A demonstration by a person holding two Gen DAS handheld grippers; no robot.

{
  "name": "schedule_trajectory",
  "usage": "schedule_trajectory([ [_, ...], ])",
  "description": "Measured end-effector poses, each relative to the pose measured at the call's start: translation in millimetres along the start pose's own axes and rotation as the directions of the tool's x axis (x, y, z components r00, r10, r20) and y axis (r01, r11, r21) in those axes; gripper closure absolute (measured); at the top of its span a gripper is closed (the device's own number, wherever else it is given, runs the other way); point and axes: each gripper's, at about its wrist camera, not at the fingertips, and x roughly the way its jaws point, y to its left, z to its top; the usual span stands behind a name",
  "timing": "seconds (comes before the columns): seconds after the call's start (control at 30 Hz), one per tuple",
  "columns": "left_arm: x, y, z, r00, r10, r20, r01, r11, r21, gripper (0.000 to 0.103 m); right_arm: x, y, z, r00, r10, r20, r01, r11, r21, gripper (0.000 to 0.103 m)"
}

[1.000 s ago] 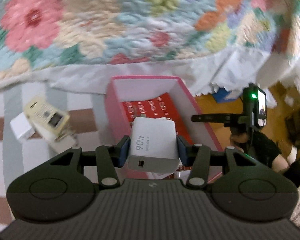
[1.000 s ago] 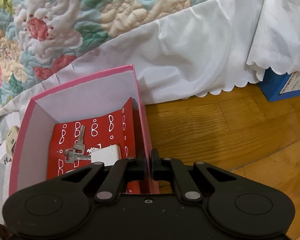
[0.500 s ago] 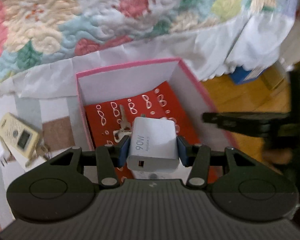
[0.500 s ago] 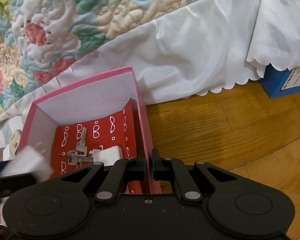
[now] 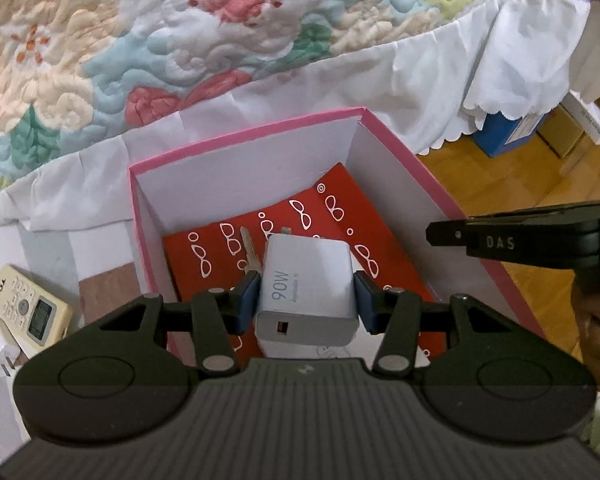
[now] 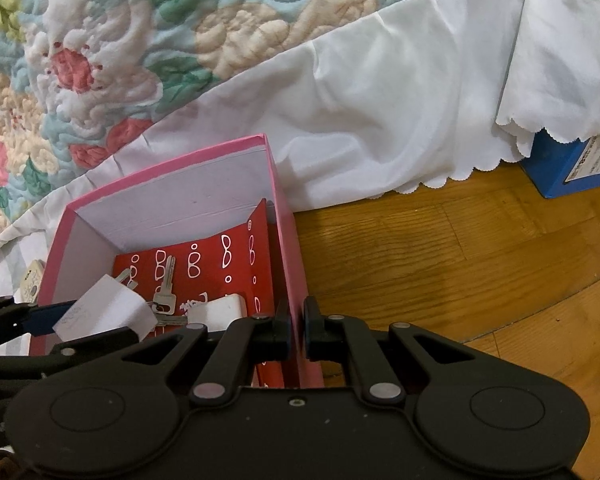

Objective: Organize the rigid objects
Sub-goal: 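Carry the large white charger into the pink box and open the left tool, then return the left tool to the cloth and grasp the cream TCL remote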

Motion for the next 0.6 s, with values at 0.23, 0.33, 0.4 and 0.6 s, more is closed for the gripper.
schedule_trajectory([
  [0.23,-24.9,9.0,4.1,0.995,-0.004,0.099,0.004,1.0,0.001,0.031,-0.2,-0.1,0.1,1.0,-0.001,0.0,0.001,1.0,0.0,0.095],
  [0.33,-43.3,7.5,11.6,0.99,0.011,0.139,-0.018,0.999,0.051,0.031,0.6,0.1,-0.1,1.0,-0.007,-0.001,0.007,1.0,-0.002,0.094],
  [0.4,-52.6,8.5,14.6,0.993,0.027,0.118,-0.036,0.996,0.079,0.033,0.5,-0.4,-0.3,1.0,-0.007,-0.002,0.007,1.0,-0.002,0.094],
  [0.6,-78.4,50.6,10.7,0.995,0.027,0.093,-0.029,0.999,0.024,0.033,0.4,-0.3,-0.6,1.0,-0.01,-0.005,0.01,1.0,-0.006,0.094],
])
